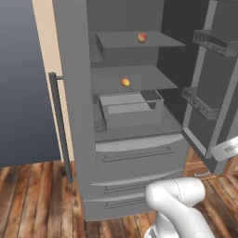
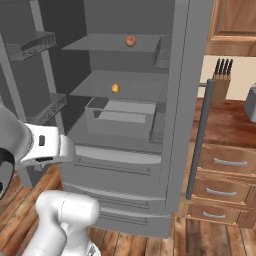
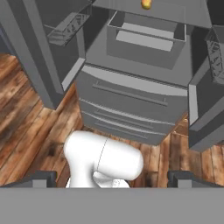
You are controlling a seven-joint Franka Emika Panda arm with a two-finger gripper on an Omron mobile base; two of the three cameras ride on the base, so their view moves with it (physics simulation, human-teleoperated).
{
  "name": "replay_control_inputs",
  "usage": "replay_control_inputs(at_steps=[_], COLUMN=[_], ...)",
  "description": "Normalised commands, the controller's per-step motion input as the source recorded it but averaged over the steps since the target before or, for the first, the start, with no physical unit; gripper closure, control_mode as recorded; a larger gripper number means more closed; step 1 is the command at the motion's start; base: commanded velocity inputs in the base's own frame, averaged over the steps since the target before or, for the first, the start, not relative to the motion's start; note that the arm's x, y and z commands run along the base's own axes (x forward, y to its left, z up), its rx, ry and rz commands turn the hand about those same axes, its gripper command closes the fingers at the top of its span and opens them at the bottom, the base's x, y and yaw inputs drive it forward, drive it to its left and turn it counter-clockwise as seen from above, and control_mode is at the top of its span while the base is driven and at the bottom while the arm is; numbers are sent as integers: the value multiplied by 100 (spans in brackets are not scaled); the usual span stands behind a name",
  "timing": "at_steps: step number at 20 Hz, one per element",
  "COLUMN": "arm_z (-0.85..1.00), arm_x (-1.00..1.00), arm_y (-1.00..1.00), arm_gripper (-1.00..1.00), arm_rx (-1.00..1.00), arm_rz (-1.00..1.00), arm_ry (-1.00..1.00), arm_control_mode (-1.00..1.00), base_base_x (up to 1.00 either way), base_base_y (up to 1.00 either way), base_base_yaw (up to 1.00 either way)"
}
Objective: Retrieve the peach and mango from the fridge and place them into the bowl on the dining table.
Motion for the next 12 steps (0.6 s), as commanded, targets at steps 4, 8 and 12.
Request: replay_control_inputs(at_steps=[4,8,12], arm_z=[22,0,0], arm_x=[0,0,0], arm_y=[0,0,0], arm_gripper=[-100,-100,-100], arm_rx=[1,0,0], arm_rz=[0,0,0], arm_ry=[0,0,0], arm_control_mode=[100,100,100], base_base_x=[6,36,86], base_base_y=[0,0,0], base_base_yaw=[0,0,0])
